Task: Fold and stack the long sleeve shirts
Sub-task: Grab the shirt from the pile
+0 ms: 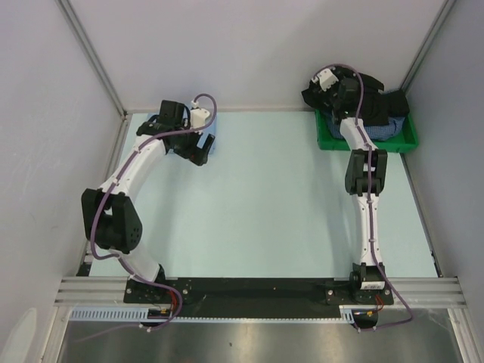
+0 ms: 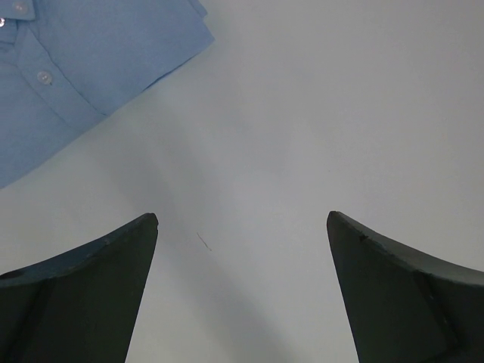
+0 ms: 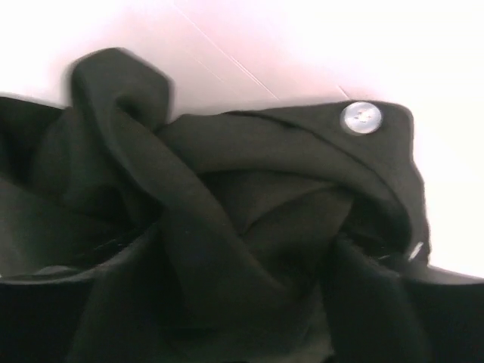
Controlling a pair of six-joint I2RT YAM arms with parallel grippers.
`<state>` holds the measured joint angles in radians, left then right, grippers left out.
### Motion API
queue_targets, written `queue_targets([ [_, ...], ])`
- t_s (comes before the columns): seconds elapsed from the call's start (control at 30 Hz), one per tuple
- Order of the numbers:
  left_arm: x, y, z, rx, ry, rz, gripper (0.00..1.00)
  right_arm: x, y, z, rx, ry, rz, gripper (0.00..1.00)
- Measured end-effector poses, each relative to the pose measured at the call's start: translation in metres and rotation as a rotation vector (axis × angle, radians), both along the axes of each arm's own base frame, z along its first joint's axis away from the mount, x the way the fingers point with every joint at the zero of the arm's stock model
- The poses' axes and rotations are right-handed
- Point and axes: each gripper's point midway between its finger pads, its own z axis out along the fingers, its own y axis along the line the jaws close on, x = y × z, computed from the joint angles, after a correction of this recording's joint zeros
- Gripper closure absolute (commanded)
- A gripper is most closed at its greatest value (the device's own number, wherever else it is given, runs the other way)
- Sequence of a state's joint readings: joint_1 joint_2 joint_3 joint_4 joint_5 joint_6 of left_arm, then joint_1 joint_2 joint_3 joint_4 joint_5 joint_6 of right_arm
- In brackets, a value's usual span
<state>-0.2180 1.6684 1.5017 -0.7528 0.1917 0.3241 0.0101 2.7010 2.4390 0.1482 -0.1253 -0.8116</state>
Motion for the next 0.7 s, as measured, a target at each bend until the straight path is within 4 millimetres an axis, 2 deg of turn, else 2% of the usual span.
queue_targets([
  [0.03, 0.002, 0.003, -0.001, 0.007, 0.007, 0.007, 0.01, 0.001, -0.004, -0.001, 0.011, -0.006, 0.0, 0.83],
  [0.13, 0.006, 0.012, -0.001, 0.015, 0.024, 0.03, 0.01, 0.001, -0.013, -0.004, 0.051, -0.013, 0.007, 1.0],
  [0.3, 0.014, 0.026, 0.006, 0.009, 0.03, 0.068, 0.0, -0.006, -0.013, -0.002, 0.137, 0.002, 0.044, 1.0],
  [0.4, 0.016, 0.032, 0.012, -0.006, 0.025, 0.08, 0.01, -0.018, -0.008, 0.017, 0.206, 0.02, 0.059, 1.0],
  [0.47, 0.018, 0.035, 0.017, -0.031, 0.02, 0.088, 0.01, -0.029, -0.002, 0.05, 0.255, 0.008, 0.075, 1.0],
  [0.53, 0.02, 0.039, 0.022, -0.068, 0.017, 0.097, 0.01, -0.042, 0.002, 0.095, 0.291, -0.026, 0.094, 1.0],
  [0.63, 0.023, 0.051, 0.03, -0.151, 0.016, 0.126, 0.01, -0.074, 0.017, 0.187, 0.328, -0.119, 0.145, 1.0],
  [0.7, 0.024, 0.06, 0.033, -0.207, 0.022, 0.147, 0.01, -0.105, 0.036, 0.256, 0.345, -0.21, 0.194, 1.0],
])
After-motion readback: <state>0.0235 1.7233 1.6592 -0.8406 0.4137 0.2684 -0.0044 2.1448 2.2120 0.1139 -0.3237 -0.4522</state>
